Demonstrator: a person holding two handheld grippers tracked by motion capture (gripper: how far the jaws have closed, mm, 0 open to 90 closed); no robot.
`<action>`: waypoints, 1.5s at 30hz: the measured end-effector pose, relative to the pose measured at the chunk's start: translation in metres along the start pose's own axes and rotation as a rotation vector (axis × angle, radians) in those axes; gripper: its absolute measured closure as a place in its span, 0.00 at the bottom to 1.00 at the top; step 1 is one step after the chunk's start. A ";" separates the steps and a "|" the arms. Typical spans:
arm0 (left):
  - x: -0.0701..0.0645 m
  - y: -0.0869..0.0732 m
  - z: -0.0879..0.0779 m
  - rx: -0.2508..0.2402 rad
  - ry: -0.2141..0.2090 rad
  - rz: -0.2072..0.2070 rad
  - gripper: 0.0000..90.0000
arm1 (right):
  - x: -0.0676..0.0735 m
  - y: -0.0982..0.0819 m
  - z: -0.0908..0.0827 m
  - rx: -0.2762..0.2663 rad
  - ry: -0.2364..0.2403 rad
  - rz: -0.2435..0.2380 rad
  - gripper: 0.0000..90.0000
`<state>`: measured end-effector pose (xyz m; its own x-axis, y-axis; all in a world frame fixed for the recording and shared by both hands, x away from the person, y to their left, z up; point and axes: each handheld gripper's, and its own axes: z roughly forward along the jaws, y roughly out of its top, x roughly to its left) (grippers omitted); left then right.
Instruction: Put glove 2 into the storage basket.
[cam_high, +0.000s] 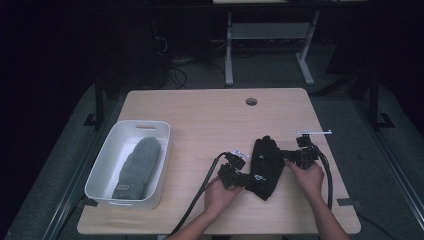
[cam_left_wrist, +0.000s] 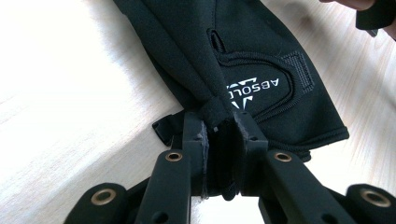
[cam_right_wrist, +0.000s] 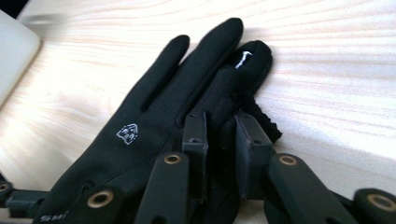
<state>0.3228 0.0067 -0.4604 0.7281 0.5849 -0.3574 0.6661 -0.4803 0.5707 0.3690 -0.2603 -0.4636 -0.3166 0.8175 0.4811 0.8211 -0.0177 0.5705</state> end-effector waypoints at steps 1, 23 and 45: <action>0.000 0.000 0.000 -0.010 -0.001 -0.011 0.87 | 0.000 0.000 0.000 0.000 0.007 0.005 0.86; 0.005 -0.008 -0.045 -0.073 -0.009 -0.011 0.88 | 0.032 0.014 -0.012 -0.054 0.157 0.012 0.88; 0.005 -0.004 -0.095 -0.142 0.005 0.018 0.88 | 0.066 0.044 -0.020 -0.072 0.250 -0.014 0.88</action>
<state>0.3086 0.0737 -0.3946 0.7387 0.5803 -0.3428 0.6228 -0.3933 0.6763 0.3743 -0.2183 -0.3937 -0.4424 0.6504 0.6174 0.7829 -0.0556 0.6196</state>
